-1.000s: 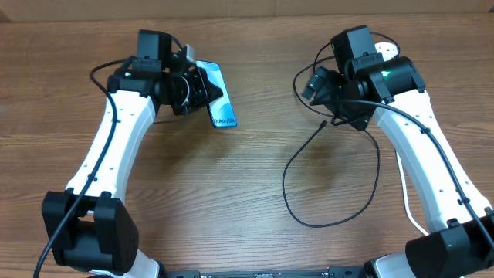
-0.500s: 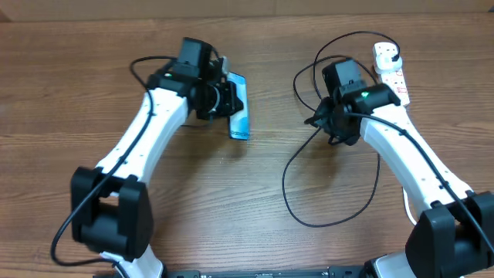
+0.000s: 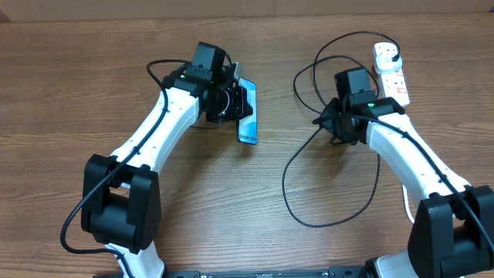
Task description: Plug charger to phone and switch on socket
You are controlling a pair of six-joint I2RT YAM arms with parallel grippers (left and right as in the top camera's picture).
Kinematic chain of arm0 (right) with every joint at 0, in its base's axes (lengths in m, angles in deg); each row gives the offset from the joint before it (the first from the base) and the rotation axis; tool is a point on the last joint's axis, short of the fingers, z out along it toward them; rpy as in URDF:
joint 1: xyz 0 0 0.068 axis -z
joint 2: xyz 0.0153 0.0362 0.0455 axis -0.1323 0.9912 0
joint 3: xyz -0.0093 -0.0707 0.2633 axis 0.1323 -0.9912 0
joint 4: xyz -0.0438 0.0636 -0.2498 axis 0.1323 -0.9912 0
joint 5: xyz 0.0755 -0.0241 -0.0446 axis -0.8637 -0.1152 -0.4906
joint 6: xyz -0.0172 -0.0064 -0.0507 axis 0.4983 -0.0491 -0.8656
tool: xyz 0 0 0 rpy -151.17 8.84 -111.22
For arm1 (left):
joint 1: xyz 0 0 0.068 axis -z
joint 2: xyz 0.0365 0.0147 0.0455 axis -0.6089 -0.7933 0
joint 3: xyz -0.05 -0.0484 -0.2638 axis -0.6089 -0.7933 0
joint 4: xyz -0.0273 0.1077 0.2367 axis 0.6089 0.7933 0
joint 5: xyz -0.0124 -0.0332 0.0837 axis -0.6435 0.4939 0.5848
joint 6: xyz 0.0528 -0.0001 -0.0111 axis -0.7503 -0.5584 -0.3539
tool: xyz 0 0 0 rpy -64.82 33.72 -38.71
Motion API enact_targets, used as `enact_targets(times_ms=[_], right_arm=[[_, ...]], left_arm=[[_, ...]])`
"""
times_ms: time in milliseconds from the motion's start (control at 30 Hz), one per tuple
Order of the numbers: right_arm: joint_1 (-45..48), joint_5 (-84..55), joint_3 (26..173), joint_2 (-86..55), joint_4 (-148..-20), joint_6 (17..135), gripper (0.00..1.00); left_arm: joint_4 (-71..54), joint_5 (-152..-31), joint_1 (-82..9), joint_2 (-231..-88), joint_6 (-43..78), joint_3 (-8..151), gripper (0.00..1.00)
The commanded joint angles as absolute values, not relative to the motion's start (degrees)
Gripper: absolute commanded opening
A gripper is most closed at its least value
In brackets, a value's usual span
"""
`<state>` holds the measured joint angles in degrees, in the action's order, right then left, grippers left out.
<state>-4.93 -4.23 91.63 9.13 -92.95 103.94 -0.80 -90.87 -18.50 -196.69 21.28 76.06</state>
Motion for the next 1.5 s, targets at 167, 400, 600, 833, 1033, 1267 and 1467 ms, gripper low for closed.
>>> enact_targets(times_ms=[167, 400, 600, 833, 1033, 1267, 1467], right_arm=[[-5.94, -1.52, 88.75, 10.9, -90.11, 108.68, 0.41], [-5.96, -1.93, 88.75, 13.91, -88.34, 108.62, 0.36], [-5.94, -1.93, 88.75, 16.8, -86.29, 108.62, 0.33], [-5.94, -1.04, 88.75, 17.28, -84.89, 108.64, 0.33], [-5.94, -1.08, 88.75, 18.26, -83.93, 108.66, 0.33], [-5.94, -1.74, 88.75, 20.28, -82.42, 108.9, 0.34], [-5.83, -1.67, 88.75, 20.58, -81.09, 109.95, 0.34]], left_arm=[[-0.91, -92.8, -18.77, -196.87, 21.5, 76.82, 0.04], [-0.95, -93.56, -18.77, -196.87, 24.08, 76.84, 0.04], [-0.93, -93.74, -18.72, -196.87, 24.1, 76.82, 0.04], [-0.93, -93.76, -18.72, -196.87, 24.1, 76.82, 0.04], [-0.84, -93.76, -18.72, -196.87, 24.1, 76.84, 0.04], [-0.69, -93.78, -18.72, -196.87, 24.13, 76.82, 0.04], [-0.54, -93.8, -18.72, -196.87, 24.13, 76.82, 0.04]])
